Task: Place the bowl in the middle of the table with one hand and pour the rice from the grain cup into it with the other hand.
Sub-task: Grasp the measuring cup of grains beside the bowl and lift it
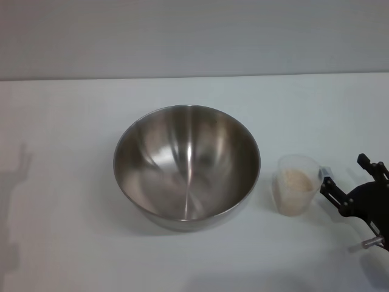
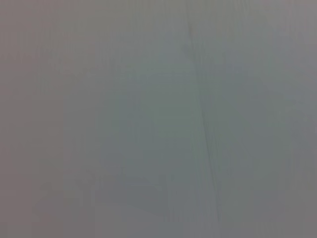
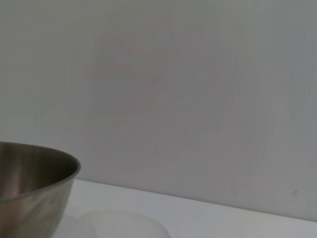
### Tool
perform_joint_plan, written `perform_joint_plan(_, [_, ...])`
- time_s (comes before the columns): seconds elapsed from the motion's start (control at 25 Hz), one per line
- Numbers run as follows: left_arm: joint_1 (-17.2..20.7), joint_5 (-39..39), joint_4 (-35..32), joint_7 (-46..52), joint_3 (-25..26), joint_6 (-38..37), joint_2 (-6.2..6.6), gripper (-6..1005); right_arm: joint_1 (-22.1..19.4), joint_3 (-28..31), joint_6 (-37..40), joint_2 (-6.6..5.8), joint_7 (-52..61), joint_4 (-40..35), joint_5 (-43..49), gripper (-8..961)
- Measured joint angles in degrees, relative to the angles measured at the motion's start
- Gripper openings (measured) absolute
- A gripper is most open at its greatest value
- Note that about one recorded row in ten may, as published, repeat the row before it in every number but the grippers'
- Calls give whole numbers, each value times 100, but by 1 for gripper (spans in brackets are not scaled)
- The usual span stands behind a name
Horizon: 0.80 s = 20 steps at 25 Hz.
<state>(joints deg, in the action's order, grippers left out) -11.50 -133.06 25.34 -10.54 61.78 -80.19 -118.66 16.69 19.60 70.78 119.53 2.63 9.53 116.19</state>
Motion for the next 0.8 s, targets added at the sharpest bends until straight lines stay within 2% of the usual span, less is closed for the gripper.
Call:
perform_joint_plan(0.4, [-43,5,-52,0,0,12,0,801,71,0,-57,17,0,35,0,740])
perform_joint_plan(0.56, [-53,5,-64,0,0,13,0,800,119,0,-145,23,0,34,0,509])
perform_joint_plan(0.8, [-54,10,-69,0,0,13,0,800,136,0,-158,27,0,31,0,332])
